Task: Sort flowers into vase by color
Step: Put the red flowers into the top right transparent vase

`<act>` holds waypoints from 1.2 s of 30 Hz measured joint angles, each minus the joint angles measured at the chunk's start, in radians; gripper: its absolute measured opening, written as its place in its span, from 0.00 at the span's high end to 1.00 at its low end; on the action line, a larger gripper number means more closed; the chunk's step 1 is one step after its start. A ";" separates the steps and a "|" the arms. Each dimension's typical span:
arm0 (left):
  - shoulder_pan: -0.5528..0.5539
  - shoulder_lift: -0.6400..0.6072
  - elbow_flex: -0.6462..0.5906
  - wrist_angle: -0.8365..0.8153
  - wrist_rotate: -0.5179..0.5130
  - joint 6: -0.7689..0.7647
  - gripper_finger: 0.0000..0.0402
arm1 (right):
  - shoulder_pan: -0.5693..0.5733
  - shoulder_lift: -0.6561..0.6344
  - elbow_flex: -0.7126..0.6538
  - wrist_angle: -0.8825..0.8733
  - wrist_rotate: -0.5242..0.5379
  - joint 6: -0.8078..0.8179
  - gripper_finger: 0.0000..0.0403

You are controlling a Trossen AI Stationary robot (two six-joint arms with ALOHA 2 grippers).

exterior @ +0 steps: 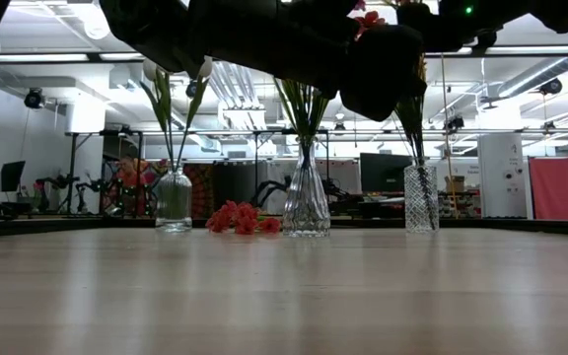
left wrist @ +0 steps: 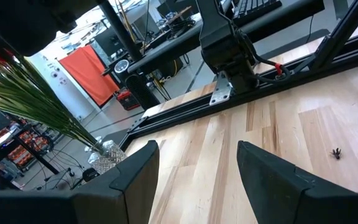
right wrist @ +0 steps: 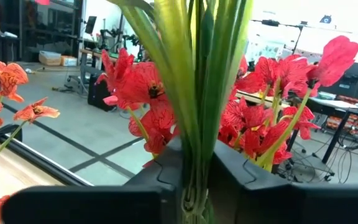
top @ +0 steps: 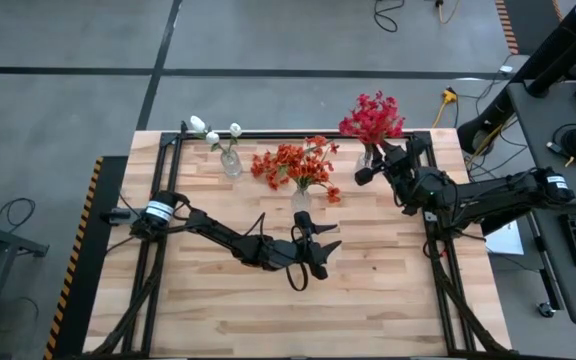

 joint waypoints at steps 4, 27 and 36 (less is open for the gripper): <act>0.000 0.000 0.000 -0.003 0.000 0.000 0.50 | 0.000 -0.005 0.000 0.000 0.008 0.005 0.78; 0.001 0.000 0.000 -0.007 0.000 0.001 0.50 | 0.001 -0.023 0.005 0.000 0.034 -0.003 0.96; 0.002 0.000 0.000 -0.007 0.000 0.001 0.50 | 0.000 -0.023 0.006 -0.011 0.034 0.005 0.95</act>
